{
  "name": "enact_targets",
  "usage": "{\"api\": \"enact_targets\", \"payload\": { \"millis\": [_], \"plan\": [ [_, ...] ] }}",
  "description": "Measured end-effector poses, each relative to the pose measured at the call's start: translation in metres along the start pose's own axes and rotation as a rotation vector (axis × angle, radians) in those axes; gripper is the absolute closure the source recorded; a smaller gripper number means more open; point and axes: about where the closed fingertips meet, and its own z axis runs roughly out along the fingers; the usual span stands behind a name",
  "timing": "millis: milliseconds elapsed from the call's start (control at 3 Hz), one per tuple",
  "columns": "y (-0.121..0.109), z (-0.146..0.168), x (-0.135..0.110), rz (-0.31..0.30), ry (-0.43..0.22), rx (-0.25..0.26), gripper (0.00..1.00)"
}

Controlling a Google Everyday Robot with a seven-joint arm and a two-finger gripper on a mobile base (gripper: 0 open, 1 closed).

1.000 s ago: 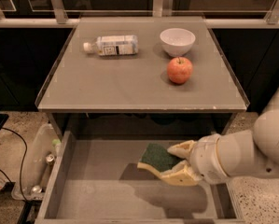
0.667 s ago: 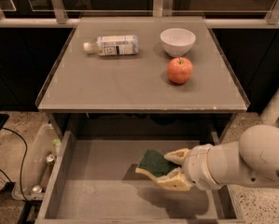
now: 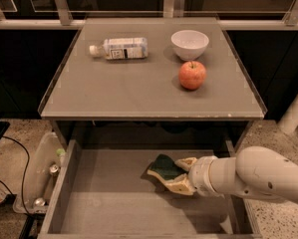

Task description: Place sponge into top drawer

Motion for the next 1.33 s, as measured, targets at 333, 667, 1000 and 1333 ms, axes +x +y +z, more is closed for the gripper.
{"api": "enact_targets", "payload": {
  "millis": [333,667,1000,1333],
  "plan": [
    [-0.0170,0.0178,0.0244,0.029,0.005,0.027,1.00],
    [-0.0182,0.0197,0.0265,0.034,0.005,0.029,0.82],
    [-0.0182,0.0197,0.0264,0.034,0.005,0.029,0.58],
    [-0.0182,0.0197,0.0264,0.034,0.005,0.029,0.36]
  ]
}}
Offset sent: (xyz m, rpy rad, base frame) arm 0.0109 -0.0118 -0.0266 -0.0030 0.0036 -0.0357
